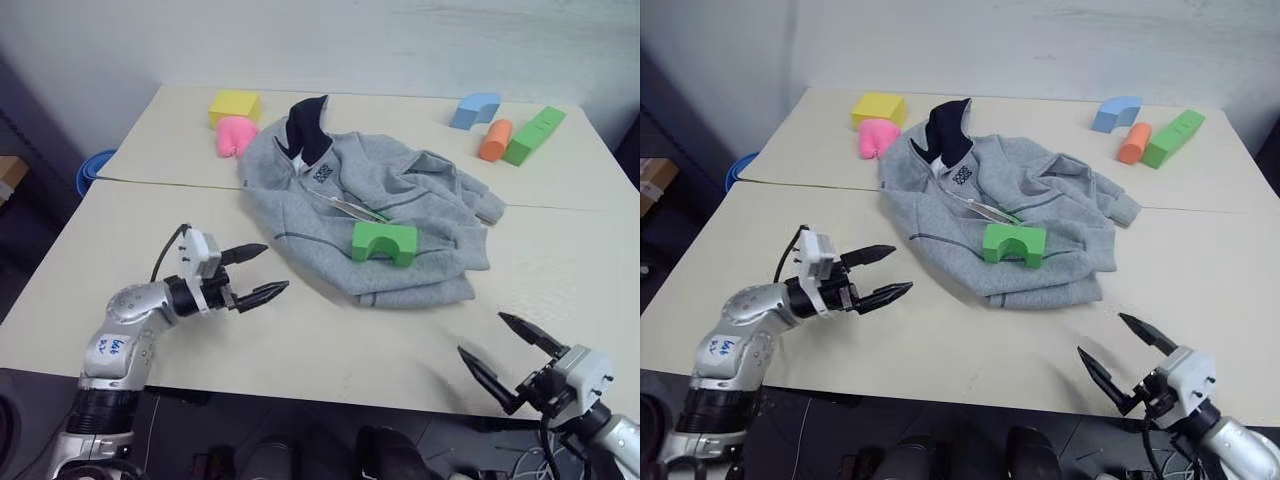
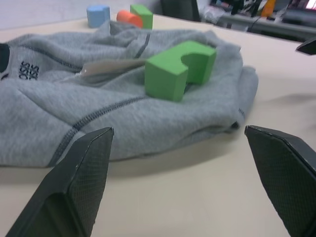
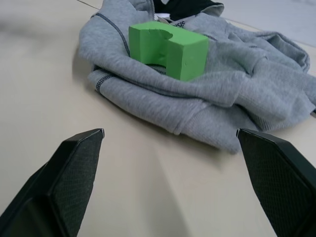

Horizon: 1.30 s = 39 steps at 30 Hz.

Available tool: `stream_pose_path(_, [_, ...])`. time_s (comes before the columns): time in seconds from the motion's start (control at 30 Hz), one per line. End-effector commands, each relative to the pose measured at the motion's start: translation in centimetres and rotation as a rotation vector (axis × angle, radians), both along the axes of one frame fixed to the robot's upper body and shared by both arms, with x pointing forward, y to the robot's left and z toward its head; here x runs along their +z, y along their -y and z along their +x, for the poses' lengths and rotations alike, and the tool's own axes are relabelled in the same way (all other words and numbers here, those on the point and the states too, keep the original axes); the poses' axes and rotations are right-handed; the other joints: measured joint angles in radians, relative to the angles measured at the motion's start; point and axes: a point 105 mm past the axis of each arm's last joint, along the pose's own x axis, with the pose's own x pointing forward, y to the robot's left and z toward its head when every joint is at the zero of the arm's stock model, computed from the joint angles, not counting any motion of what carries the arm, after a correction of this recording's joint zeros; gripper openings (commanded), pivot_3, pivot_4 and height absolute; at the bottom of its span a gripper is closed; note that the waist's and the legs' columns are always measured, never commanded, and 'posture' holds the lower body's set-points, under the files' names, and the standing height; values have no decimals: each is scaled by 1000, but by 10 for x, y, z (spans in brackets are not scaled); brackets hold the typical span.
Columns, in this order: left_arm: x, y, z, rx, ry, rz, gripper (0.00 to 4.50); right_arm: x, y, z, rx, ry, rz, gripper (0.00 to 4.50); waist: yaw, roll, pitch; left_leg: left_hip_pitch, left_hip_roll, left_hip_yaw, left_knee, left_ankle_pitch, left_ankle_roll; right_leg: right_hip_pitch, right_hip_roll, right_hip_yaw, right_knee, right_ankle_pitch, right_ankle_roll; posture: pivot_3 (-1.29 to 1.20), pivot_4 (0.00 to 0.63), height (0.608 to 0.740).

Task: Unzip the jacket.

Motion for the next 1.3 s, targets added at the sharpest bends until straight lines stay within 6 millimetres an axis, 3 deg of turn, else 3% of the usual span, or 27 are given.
stream_pose_path(0.03, [29, 11, -8, -72, 55, -75, 4472, 15, -12, 3, 112, 20, -76, 4500, 0, 0, 0, 0, 0, 0, 0, 0, 0, 0, 0, 0, 0, 0, 0, 0, 150, 740])
stream_pose_path(0.13, [42, 16, -9, -100, 17, -139, 4472, 45, -27, 29, 206, -5, -101, 4500, -7, -1, 1, 0, -1, 0, 0, 0, 1, 0, 0, 0, 1, 1, 1, 0, 150, 740])
stream_pose_path(0.33, [29, 19, -16, -154, 16, -54, 4472, 90, -66, 91, 345, -116, -193, 4500, -27, -3, 4, 0, 1, 0, 0, 3, -2, -1, 1, 0, -2, 1, 1, 0, 150, 740])
stream_pose_path(0.43, [25, 17, -22, -181, 0, -32, 4472, 87, -75, 124, 326, -254, -322, 4500, -24, -3, 4, -5, 1, 1, 0, 4, -2, -6, 2, 0, 3, 0, 1, 0, 150, 740])
stream_pose_path(0.57, [20, 20, -24, -184, 6, -18, 4472, 93, -84, 173, 240, -268, -452, 4500, -22, -4, 4, -22, -3, -3, 6, 5, 0, -20, 1, -5, 7, 1, 1, 0, 150, 740])
stream_pose_path(0.73, [19, 25, -25, -167, 16, -42, 4472, 80, -93, 198, 276, -391, -542, 4500, -22, -4, 4, -25, -7, -3, 7, 6, 3, -20, 0, -9, 8, 2, 4, 0, 150, 740])
stream_pose_path(0.83, [16, 27, -27, -162, 17, -45, 4500, 76, -99, 202, 331, -455, -569, 3910, -26, -4, 4, -30, -8, -8, 9, 7, 4, -21, -1, -10, 7, 3, 5, 0, 150, 740])
stream_pose_path(0.9, [16, 27, -28, -157, 18, -48, 4500, 82, -103, 201, 375, -457, -549, 3284, -27, -4, 4, -30, -7, -8, 9, 7, 4, -21, 0, -10, 7, 3, 5, 0, 150, 740])
stream_pose_path(1.07, [16, 24, -29, -137, 20, -47, 4500, 126, -106, 185, 516, -333, -350, 1565, -26, -4, 4, -31, -7, -9, 9, 8, 4, -21, -1, -11, 7, 3, 6, 0, 150, 740])
stream_pose_path(1.13, [16, 23, -29, -130, 20, -50, 4500, 146, -94, 166, 579, -241, -275, 1112, -21, -4, 4, -33, -7, -11, 10, 8, 4, -21, 0, -11, 6, 3, 6, 0, 150, 740])
stream_pose_path(1.23, [15, 22, -31, -134, 18, -55, 4500, 165, -62, 151, 501, -168, -189, 1014, -6, -4, 4, -33, -8, -12, 10, 8, 4, -21, 0, -12, 4, 4, 7, 0, 150, 740])
stream_pose_path(1.3, [16, 26, -33, -158, 38, -55, 4500, 178, -22, 143, 357, -130, -127, 1014, 1, -4, 4, -34, -9, -11, 10, 8, 4, -21, 0, -11, 3, 5, 9, 0, 150, 740])
